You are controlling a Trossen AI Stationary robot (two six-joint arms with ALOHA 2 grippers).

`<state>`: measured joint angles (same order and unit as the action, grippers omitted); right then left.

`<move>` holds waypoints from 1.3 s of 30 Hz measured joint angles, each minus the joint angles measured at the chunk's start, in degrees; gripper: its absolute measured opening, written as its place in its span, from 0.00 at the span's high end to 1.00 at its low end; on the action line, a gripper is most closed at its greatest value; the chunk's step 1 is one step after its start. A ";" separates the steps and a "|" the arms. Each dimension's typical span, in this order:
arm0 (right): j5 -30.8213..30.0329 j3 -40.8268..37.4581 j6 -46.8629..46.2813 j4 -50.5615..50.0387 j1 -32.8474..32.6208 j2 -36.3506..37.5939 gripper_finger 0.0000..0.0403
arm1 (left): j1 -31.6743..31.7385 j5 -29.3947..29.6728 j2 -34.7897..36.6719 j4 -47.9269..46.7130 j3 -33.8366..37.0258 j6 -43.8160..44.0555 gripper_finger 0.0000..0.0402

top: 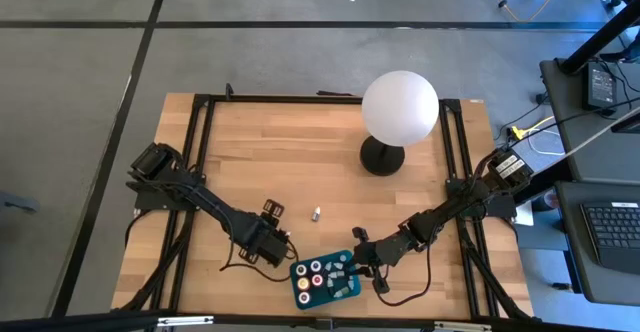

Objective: Pick & Place food coloring
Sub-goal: Put the small red food coloring bottle into the blue bin

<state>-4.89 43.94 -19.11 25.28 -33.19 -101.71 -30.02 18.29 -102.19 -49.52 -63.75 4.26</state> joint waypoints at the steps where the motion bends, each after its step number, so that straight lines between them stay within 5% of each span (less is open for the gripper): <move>1: 0.00 0.00 0.00 0.00 0.00 0.00 0.77 | 0.20 -0.17 0.00 0.21 0.00 -0.01 0.67; 18: 0.02 0.00 -0.09 0.02 0.00 -0.02 0.77 | 3.95 -6.41 0.15 6.44 5.05 -5.66 0.73; 26: 0.02 0.00 0.09 0.02 0.00 -0.02 0.77 | 3.97 -7.84 0.24 6.60 5.22 2.59 0.81; 39: 4.80 -0.20 2.79 -3.22 -0.13 4.44 0.77 | 2.75 -5.86 0.16 10.78 5.31 18.12 0.79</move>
<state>-0.09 43.75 -16.32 22.05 -33.32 -97.27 -27.27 12.43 -102.04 -38.74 -58.43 22.38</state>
